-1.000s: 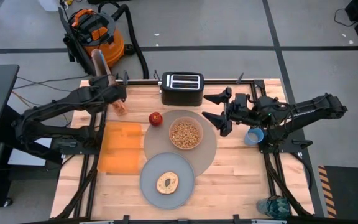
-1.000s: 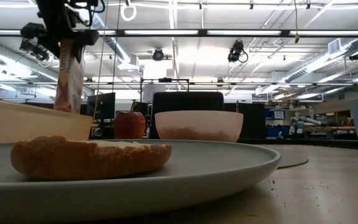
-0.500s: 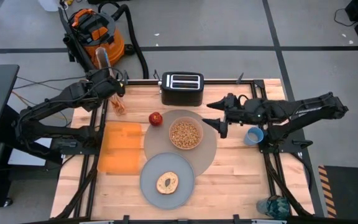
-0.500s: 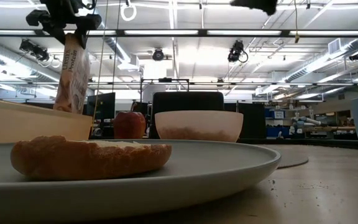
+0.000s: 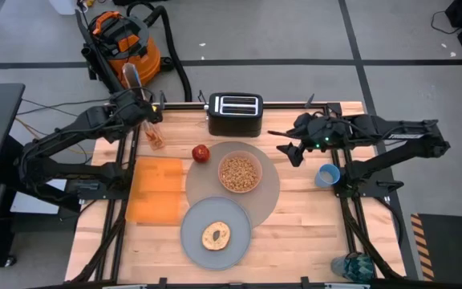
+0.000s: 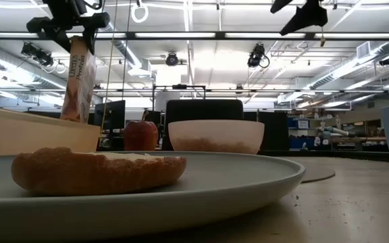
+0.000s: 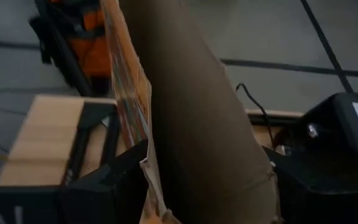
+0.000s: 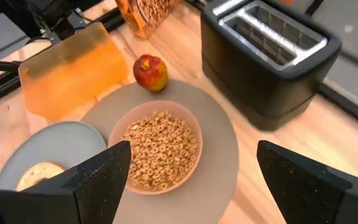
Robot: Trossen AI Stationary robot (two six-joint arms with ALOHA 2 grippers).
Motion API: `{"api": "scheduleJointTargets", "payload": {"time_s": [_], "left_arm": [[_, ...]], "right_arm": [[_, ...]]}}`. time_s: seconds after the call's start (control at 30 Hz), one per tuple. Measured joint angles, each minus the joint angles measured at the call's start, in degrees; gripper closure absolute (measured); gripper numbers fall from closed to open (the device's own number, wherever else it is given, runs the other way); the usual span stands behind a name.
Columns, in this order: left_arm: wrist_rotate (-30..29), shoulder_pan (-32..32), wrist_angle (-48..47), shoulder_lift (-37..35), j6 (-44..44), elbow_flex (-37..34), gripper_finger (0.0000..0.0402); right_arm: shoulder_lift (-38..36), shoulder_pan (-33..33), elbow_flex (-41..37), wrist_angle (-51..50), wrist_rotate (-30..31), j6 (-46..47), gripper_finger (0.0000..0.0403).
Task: Arrange a breakfast setting
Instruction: Pour the cereal into the peach bowl
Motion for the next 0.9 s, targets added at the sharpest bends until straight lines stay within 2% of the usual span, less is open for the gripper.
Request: {"api": "scheduleJointTargets", "payload": {"time_s": [0.27,0.4,0.9], "left_arm": [[9.4,3.0,-0.5,-0.8,-6.3,0.0,0.0111],[14.2,3.7,-0.8,-1.6,-7.9,0.1,0.0104],[13.3,3.7,-2.8,-1.6,-4.0,10.1,0.0104]], "right_arm": [[1.0,-3.6,0.0,-2.6,-4.0,1.6,0.0047],[1.0,-4.3,0.0,-2.9,-4.8,0.8,0.0047],[1.0,-4.5,0.0,-3.6,-4.8,-1.8,0.0047]]}}
